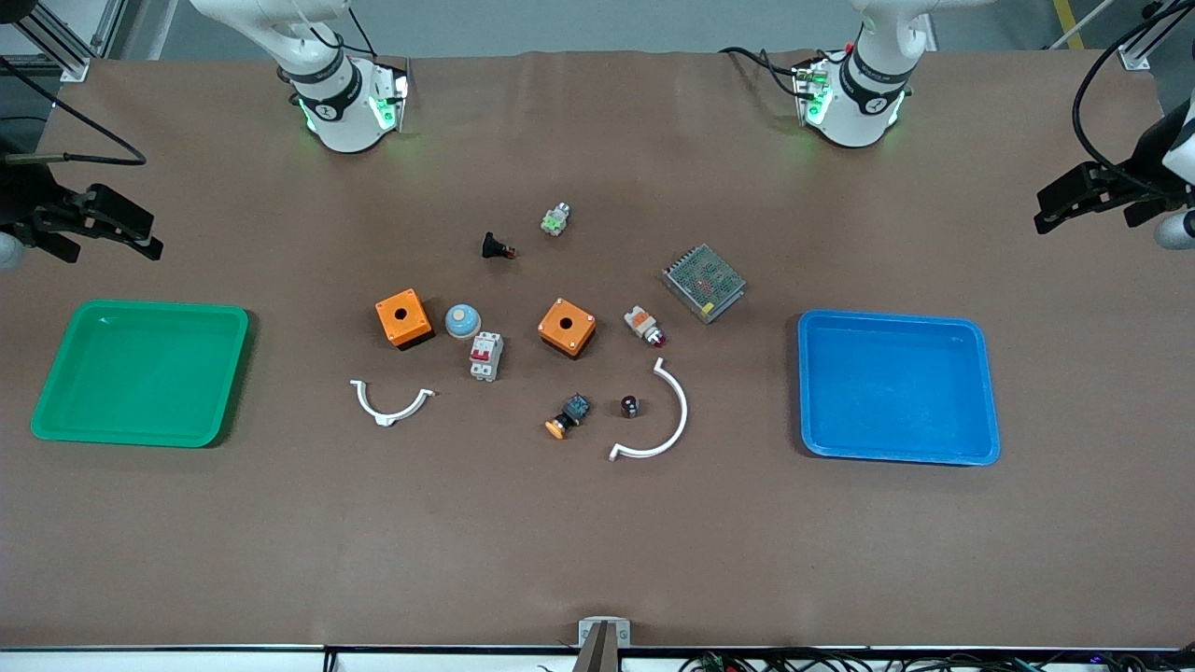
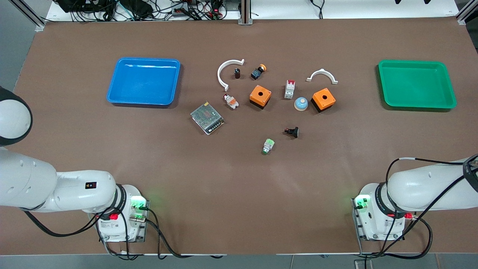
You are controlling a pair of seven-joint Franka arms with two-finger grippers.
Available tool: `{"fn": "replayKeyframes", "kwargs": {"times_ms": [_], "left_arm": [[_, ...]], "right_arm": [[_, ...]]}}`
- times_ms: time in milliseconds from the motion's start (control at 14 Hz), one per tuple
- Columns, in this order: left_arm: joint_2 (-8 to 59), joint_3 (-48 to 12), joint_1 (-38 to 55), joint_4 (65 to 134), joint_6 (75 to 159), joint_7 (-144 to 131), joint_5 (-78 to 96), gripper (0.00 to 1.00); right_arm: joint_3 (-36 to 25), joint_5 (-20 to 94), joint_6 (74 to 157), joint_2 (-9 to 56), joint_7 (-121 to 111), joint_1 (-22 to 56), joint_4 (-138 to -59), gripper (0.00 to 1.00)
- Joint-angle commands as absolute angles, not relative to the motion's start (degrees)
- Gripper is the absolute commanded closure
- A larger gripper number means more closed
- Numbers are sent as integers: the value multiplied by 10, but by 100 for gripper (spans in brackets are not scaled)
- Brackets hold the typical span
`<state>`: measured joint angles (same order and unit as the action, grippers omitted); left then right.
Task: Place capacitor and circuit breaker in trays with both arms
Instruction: 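Move both grippers from rest toward the parts in the table middle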
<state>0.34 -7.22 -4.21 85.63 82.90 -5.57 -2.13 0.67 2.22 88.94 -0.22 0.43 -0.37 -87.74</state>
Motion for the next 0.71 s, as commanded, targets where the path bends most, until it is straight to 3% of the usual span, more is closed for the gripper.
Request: {"fn": "replayKeyframes", "kwargs": {"times_ms": [0, 357, 643], "left_arm": [[15, -75, -40, 842, 820, -52, -27, 0], [47, -75, -24, 821, 823, -53, -35, 0], [111, -75, 54, 820, 846, -72, -66, 0]], "right_arm": [[12, 16, 881, 4, -2, -9, -864, 0], [12, 16, 881, 4, -2, -9, -864, 0], [12, 16, 881, 8, -2, -8, -864, 0]]}}
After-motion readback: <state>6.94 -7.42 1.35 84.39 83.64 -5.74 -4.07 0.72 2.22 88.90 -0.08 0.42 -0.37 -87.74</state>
